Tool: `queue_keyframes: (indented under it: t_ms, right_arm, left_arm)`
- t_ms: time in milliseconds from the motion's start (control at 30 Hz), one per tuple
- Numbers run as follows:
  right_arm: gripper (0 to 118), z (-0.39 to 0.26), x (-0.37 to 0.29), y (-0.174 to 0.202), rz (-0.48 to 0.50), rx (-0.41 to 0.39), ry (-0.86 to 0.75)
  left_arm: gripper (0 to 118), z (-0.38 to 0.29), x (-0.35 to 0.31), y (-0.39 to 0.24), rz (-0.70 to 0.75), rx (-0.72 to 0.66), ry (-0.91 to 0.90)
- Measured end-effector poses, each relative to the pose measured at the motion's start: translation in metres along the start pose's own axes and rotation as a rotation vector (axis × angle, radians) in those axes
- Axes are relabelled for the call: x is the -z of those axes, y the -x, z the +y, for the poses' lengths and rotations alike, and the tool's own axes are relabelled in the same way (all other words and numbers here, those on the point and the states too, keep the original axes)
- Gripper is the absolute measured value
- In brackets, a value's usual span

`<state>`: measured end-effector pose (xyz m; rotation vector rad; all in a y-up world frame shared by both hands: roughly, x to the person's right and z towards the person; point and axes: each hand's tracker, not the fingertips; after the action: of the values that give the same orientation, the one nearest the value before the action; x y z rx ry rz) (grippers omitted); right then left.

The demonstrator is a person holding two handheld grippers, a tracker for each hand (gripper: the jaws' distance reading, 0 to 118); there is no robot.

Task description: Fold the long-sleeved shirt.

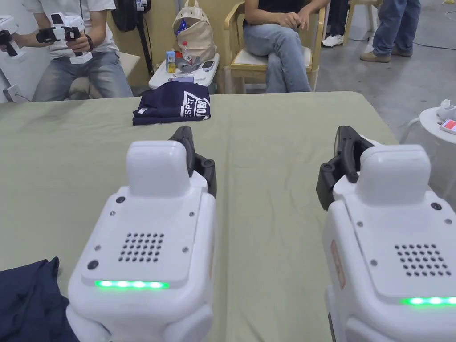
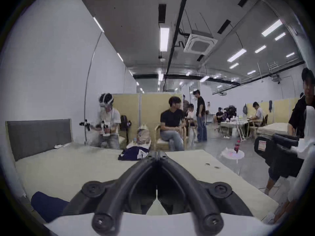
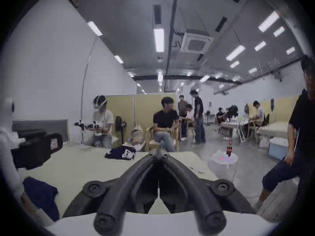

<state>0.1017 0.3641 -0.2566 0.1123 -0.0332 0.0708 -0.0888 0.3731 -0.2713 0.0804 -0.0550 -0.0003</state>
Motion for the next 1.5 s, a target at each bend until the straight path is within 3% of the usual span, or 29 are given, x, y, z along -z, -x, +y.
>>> queue_keyframes:
  t_ms: [200, 300, 433, 500, 567, 600, 667, 700, 733, 833, 867, 1033, 1200, 1300, 1500]
  right_arm:
    - [1, -0.008, -0.022, 0.017, -0.083, -0.046, -0.178]
    - [1, -0.009, -0.010, 0.020, -0.054, -0.113, -0.072]
    - [1, -0.011, -0.009, 0.011, -0.050, -0.029, -0.040]
    - [1, -0.007, -0.010, 0.008, -0.039, -0.029, -0.038]
    - [4, -0.004, -0.013, 0.003, 0.061, -0.021, -0.069]
    - [18, -0.003, -0.014, 0.002, 0.094, -0.024, -0.089]
    - [93, 0.000, -0.014, 0.005, 0.065, -0.048, -0.099]
    - [115, 0.001, -0.011, 0.005, 0.065, -0.052, -0.088]
    - [117, 0.001, -0.005, 0.004, 0.084, -0.052, -0.067]
    - [118, -0.003, -0.004, 0.003, 0.155, -0.076, -0.034]
    - [118, -0.002, -0.004, 0.005, 0.096, -0.085, 0.004]
    - [118, -0.003, 0.001, -0.005, 0.081, 0.047, 0.014]
    - [118, -0.008, 0.003, -0.012, 0.049, 0.016, 0.038]
    - [118, -0.010, 0.004, -0.012, 0.036, -0.052, 0.035]
    - [118, -0.011, 0.008, -0.016, 0.030, -0.034, 0.075]
  left_arm:
    - [0, -0.019, -0.024, 0.001, 0.063, 0.033, -0.141]
    - [0, -0.021, -0.021, 0.007, 0.093, 0.069, -0.101]
    - [0, -0.018, -0.018, 0.021, 0.127, 0.003, -0.064]
    - [0, -0.017, -0.018, 0.023, 0.136, 0.010, -0.074]
    - [3, -0.013, -0.016, 0.024, 0.112, 0.023, -0.067]
    - [17, -0.011, -0.016, 0.023, 0.111, 0.027, -0.068]
    - [82, -0.008, -0.013, 0.022, 0.104, 0.033, -0.059]
    - [104, -0.007, -0.009, 0.021, 0.110, 0.033, -0.052]
    - [118, -0.005, -0.008, 0.021, 0.132, 0.029, -0.018]
    - [118, -0.008, -0.016, 0.025, 0.078, -0.123, -0.054]
    - [118, -0.006, -0.014, 0.024, 0.080, -0.105, -0.038]
    - [118, -0.010, -0.010, 0.011, 0.088, 0.034, 0.002]
    - [118, -0.005, -0.002, 0.014, 0.061, -0.002, 0.078]
    - [118, 0.003, 0.006, 0.018, 0.043, -0.072, 0.141]
    - [118, 0.015, 0.021, 0.022, 0.088, -0.189, 0.283]
